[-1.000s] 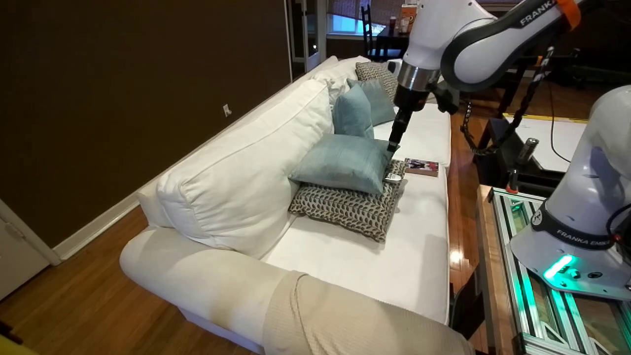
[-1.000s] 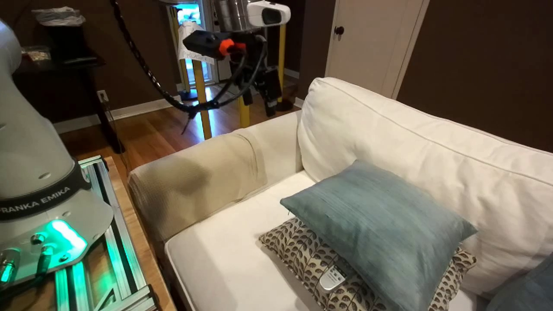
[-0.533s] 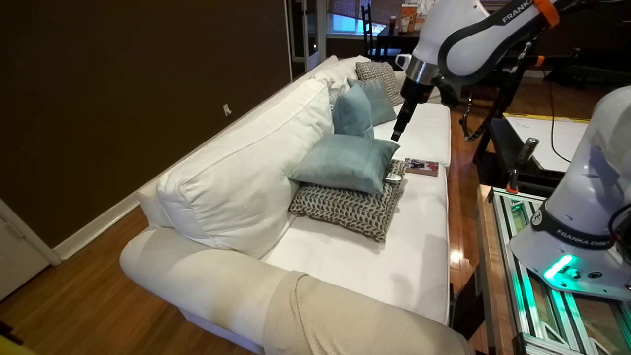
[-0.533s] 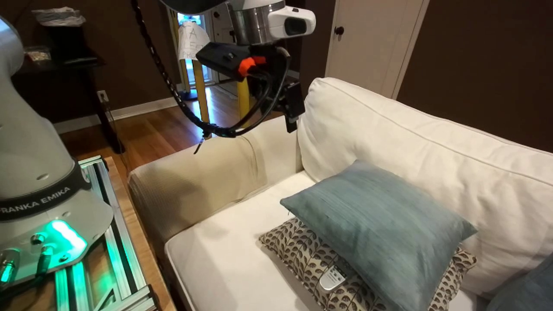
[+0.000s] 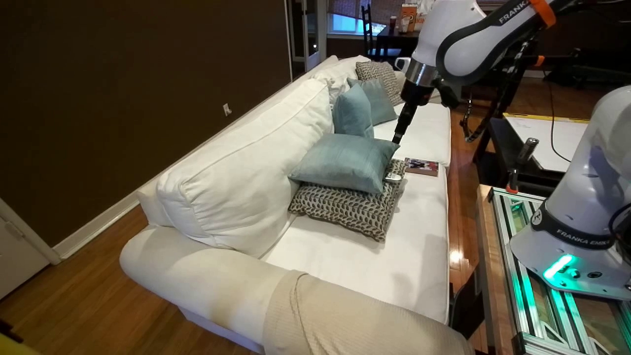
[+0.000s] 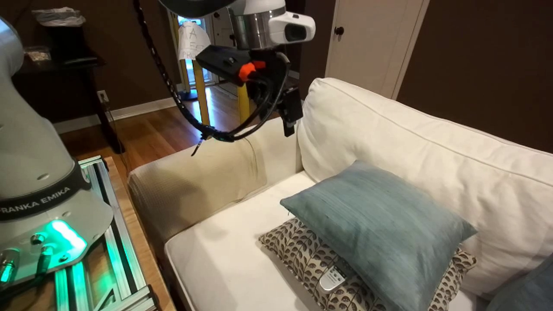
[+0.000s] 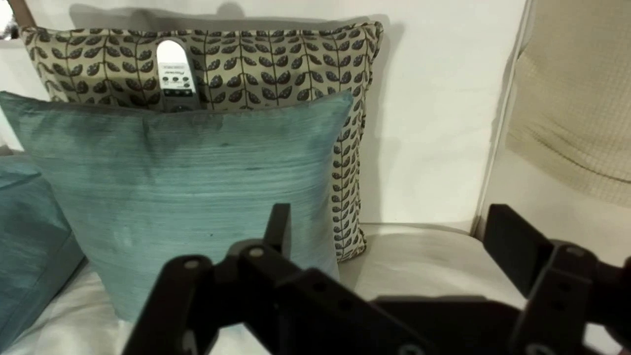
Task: Remove the grey remote from the pillow and put it on the left cushion of the sofa
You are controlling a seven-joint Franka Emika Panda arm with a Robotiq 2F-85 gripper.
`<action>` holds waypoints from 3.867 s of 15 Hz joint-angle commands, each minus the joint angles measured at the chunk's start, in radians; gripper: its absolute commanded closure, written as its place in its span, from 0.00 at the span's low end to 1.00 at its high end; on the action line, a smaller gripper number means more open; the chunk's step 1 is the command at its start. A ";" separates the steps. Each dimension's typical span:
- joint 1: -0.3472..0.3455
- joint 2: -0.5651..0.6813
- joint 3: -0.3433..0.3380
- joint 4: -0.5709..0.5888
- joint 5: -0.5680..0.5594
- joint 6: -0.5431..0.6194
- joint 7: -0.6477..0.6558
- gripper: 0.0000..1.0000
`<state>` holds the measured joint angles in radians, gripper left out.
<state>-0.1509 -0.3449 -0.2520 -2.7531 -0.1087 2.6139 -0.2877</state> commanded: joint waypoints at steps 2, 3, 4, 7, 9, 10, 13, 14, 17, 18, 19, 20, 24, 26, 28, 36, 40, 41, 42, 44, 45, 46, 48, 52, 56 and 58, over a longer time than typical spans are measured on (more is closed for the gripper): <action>0.034 0.176 -0.162 0.025 0.183 -0.012 -0.275 0.00; 0.020 0.212 -0.184 0.030 0.206 -0.006 -0.330 0.00; 0.004 0.246 -0.201 0.038 0.223 -0.010 -0.378 0.00; -0.056 0.344 -0.204 0.065 0.232 0.018 -0.486 0.00; -0.099 0.413 -0.188 0.091 0.235 0.064 -0.503 0.00; -0.119 0.449 -0.181 0.107 0.263 0.089 -0.529 0.00; -0.117 0.570 -0.208 0.155 0.295 0.167 -0.532 0.00; -0.128 0.596 -0.196 0.170 0.322 0.171 -0.550 0.00; -0.121 0.568 -0.209 0.151 0.287 0.175 -0.514 0.00; -0.122 0.592 -0.208 0.162 0.289 0.181 -0.512 0.00; -0.197 0.595 -0.144 0.168 0.226 0.186 -0.463 0.00; -0.197 0.602 -0.143 0.173 0.225 0.186 -0.459 0.00; -0.227 0.687 -0.094 0.235 0.163 0.195 -0.473 0.00; -0.246 0.734 -0.076 0.266 0.127 0.222 -0.463 0.00; -0.279 0.784 -0.044 0.299 0.116 0.268 -0.467 0.00; -0.498 0.965 0.142 0.371 0.104 0.522 -0.380 0.00; -0.620 1.029 0.231 0.418 0.036 0.569 -0.368 0.00; -0.635 1.050 0.235 0.432 0.016 0.592 -0.362 0.00; -0.652 1.058 0.244 0.439 -0.001 0.600 -0.356 0.00; -0.681 1.085 0.261 0.459 -0.038 0.622 -0.343 0.00; -0.703 1.094 0.280 0.466 -0.054 0.620 -0.337 0.00; -0.711 1.108 0.288 0.472 -0.068 0.632 -0.328 0.00; -0.741 1.130 0.316 0.484 -0.095 0.654 -0.311 0.00; -0.765 1.172 0.333 0.512 -0.149 0.707 -0.263 0.00; -0.773 1.202 0.332 0.536 -0.202 0.742 -0.213 0.00; -0.784 1.211 0.340 0.546 -0.227 0.751 -0.189 0.00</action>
<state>-0.9007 0.8276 0.0687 -2.2370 -0.2737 3.3321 -0.5268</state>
